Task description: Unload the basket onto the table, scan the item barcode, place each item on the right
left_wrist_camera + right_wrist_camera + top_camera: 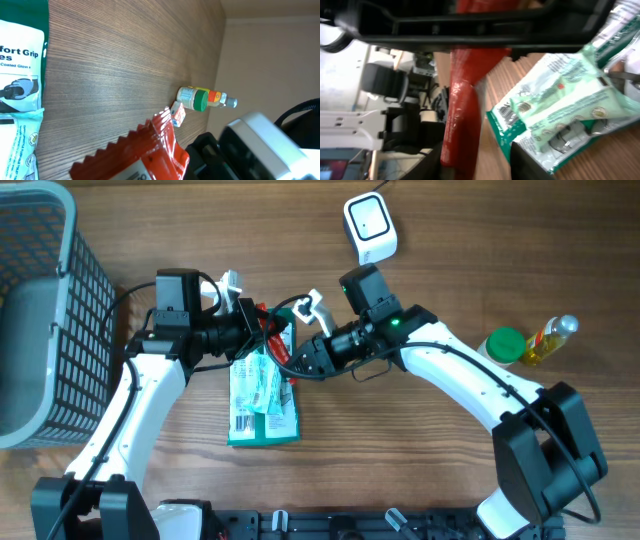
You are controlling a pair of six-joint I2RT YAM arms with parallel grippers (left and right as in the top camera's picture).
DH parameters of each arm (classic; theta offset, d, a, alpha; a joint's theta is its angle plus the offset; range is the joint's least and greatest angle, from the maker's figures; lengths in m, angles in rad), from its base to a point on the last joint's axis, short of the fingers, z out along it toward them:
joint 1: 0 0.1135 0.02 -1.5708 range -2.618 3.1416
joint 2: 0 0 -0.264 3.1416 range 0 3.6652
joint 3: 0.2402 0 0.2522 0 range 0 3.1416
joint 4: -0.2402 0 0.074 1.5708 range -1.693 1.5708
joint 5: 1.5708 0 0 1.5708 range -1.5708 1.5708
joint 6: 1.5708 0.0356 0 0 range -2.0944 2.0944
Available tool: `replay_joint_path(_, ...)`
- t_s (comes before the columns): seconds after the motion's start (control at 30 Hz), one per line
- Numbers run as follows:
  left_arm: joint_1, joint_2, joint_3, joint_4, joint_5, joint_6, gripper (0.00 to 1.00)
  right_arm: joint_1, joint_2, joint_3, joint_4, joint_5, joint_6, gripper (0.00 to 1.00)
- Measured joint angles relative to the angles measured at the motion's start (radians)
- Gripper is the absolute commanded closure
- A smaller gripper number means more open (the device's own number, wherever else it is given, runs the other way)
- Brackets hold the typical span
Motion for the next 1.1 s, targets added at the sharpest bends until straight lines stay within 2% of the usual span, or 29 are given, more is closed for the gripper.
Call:
replay_joint_path(0.03, 0.0, 0.0, 0.0, 0.0, -0.002, 0.0, 0.96, 0.001, 0.0, 0.0, 0.001, 0.009, -0.006, 0.96)
replay_joint_path(0.13, 0.0, 0.0, 0.0, 0.0, -0.003, 0.0, 0.94, 0.001, 0.0, 0.0, 0.0, 0.031, -0.004, 0.96)
replay_joint_path(0.17, -0.001, 0.0, 0.0, 0.0, -0.004, 0.001, 0.92, 0.001, 0.0, 0.0, 0.0, 0.038, -0.004, 0.96)
replay_joint_path(0.2, -0.001, 0.0, 0.0, 0.0, -0.005, 0.002, 0.84, 0.001, 0.0, 0.0, 0.0, 0.041, -0.005, 0.96)
replay_joint_path(0.23, -0.001, 0.0, 0.0, 0.0, -0.01, 0.004, 0.43, 0.001, 0.0, 0.0, 0.0, 0.045, -0.004, 0.96)
replay_joint_path(0.27, -0.001, 0.0, 0.0, 0.0, -0.018, 0.002, 0.15, 0.001, 0.0, 0.0, -0.001, 0.049, -0.004, 0.96)
replay_joint_path(0.3, -0.001, 0.0, 0.0, 0.0, -0.029, 0.011, 0.04, 0.0, 0.0, 0.0, -0.002, 0.053, -0.004, 0.96)
replay_joint_path(0.5, 0.007, 0.0, 0.0, 0.013, -0.101, 0.011, 0.02, 0.0, 0.0, 0.0, -0.003, 0.055, -0.004, 0.96)
replay_joint_path(0.67, 0.066, 0.0, 0.0, 0.02, -0.087, 0.018, 0.23, -0.001, 0.0, 0.0, 0.002, -0.054, 0.012, 0.96)
replay_joint_path(0.77, 0.097, 0.0, 0.0, 0.096, 0.047, 0.019, 0.32, -0.001, 0.0, 0.0, 0.005, -0.089, 0.087, 0.96)
replay_joint_path(0.93, 0.125, 0.0, 0.0, 0.263, 0.333, 0.019, 0.33, -0.005, 0.0, 0.0, 0.079, -0.151, 0.188, 0.96)
replay_joint_path(1.03, 0.128, 0.0, 0.0, 0.283, 0.425, 0.018, 0.47, -0.016, 0.0, 0.0, 0.14, -0.216, 0.231, 0.96)
replay_joint_path(1.1, 0.129, 0.0, 0.0, 0.286, 0.459, 0.021, 0.49, -0.019, 0.0, 0.0, 0.149, -0.24, 0.249, 0.96)
